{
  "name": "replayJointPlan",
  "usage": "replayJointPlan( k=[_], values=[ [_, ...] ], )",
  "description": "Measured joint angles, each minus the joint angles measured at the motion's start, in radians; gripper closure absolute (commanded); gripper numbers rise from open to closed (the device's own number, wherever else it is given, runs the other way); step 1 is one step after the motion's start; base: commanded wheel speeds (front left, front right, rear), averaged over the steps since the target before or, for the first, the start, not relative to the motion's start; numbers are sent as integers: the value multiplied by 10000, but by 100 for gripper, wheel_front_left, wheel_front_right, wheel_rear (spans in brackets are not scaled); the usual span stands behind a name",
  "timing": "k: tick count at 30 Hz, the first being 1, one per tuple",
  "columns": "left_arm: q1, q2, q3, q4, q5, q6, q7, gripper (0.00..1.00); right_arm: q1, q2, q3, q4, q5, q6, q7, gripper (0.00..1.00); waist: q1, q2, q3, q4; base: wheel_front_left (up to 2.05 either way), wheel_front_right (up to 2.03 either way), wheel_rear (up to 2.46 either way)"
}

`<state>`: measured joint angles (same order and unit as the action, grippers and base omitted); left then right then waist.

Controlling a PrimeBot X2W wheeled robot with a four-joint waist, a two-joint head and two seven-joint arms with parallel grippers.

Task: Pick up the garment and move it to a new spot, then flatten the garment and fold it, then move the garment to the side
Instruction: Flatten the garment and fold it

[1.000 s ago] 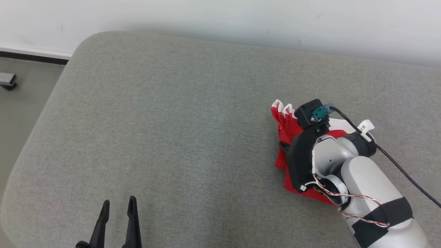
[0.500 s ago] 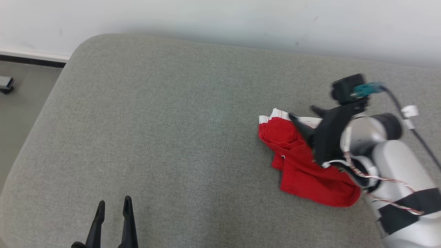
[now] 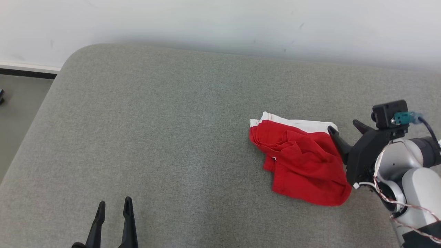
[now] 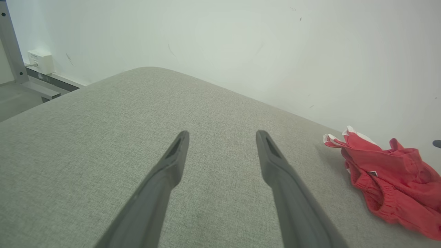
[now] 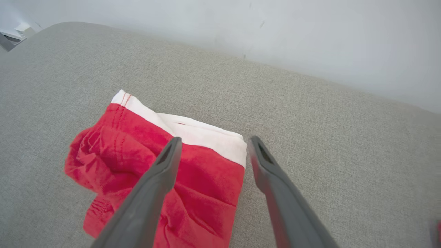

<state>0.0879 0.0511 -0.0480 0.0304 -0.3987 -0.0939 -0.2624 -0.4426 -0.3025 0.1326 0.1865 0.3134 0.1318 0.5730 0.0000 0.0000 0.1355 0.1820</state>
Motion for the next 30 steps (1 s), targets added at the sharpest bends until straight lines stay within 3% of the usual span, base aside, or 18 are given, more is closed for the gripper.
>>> replayJointPlan(
  k=[5,11,12,13,14,15,23,30],
  values=[
    [93,0,29,-2,10,2,0,0,407,6,134,17,-577,0,-491,0,0,0,-61,-77,0,0,0],
    [60,-2,-96,-4,12,-8,0,0,384,-25,-194,997,-1220,0,-1308,0,0,0,3,-9,0,0,0],
    [39,-2,-111,-4,12,-19,0,0,367,-35,-247,1198,-1254,0,-1473,33,0,1,25,26,0,0,0],
    [39,-2,-111,-4,12,-19,0,0,367,-35,-247,1198,-1254,0,-1473,55,0,1,25,26,0,0,0],
    [31,-2,-121,-6,12,-21,0,0,355,-73,-263,1377,-1346,0,-1599,88,0,0,49,65,0,0,0],
    [32,-2,-119,-4,12,-27,0,0,351,-102,-265,1547,-1409,0,-1735,100,0,0,75,108,0,0,0],
    [39,-2,-71,0,12,-25,0,0,355,-113,750,2284,-1076,0,-1998,100,0,0,230,385,0,0,0],
    [87,-2,23,12,12,-13,0,0,750,-297,2297,1197,-268,0,-1333,100,0,0,89,289,0,0,0]
  ],
)
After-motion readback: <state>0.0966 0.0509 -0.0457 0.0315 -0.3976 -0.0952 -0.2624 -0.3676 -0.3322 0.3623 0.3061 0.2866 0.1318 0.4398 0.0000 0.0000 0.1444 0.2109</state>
